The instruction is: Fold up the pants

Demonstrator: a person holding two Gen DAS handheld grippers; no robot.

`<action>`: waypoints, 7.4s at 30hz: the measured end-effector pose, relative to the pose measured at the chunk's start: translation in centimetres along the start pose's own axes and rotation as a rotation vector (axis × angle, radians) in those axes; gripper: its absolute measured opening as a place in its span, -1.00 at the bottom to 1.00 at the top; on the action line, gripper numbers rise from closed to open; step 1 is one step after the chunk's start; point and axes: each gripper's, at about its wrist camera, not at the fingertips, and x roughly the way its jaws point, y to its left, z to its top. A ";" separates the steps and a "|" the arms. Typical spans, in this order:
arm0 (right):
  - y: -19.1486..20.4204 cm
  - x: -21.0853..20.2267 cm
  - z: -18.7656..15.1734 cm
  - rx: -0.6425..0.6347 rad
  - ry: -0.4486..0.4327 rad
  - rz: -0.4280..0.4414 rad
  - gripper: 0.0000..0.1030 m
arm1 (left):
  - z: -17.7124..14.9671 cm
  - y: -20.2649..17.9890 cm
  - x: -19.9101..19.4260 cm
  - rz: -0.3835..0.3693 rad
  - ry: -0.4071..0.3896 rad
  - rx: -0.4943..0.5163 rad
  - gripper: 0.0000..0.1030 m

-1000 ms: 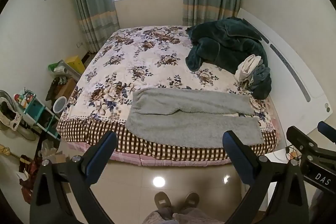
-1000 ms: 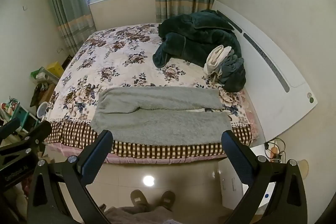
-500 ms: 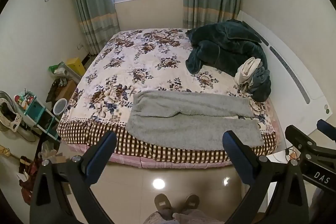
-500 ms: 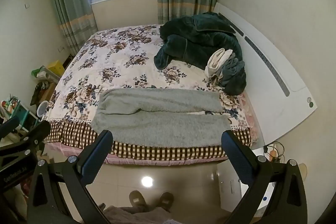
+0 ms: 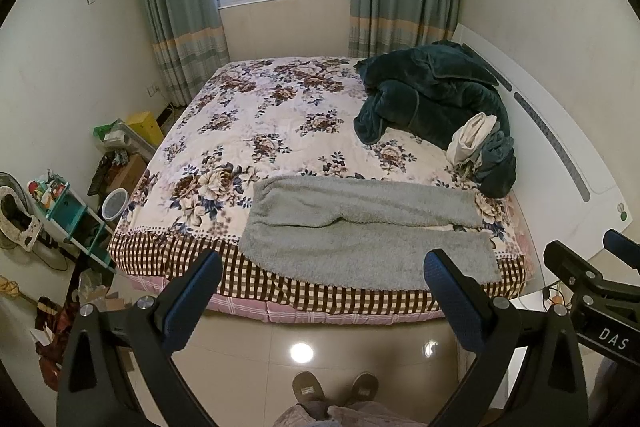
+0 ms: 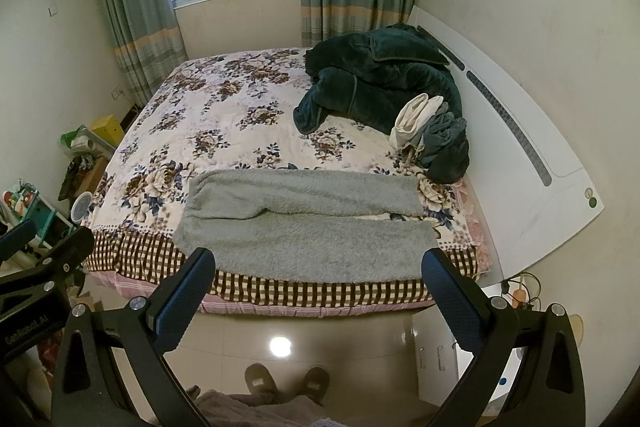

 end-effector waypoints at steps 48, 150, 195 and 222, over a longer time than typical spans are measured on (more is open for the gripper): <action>0.5 -1.0 2.3 -0.031 -0.006 0.042 1.00 | 1.1 -0.1 0.0 0.034 -0.017 -0.015 0.99; -28.8 91.6 5.0 0.815 0.653 -0.118 -0.68 | -16.7 8.9 55.1 0.104 0.569 -0.948 -0.85; -43.5 64.8 -17.9 1.062 0.503 -0.351 0.03 | -13.5 4.3 49.9 0.209 0.355 -0.645 0.53; -46.3 77.4 -6.4 0.681 0.474 -0.243 0.19 | -8.9 -11.7 55.5 0.074 0.355 -0.263 0.53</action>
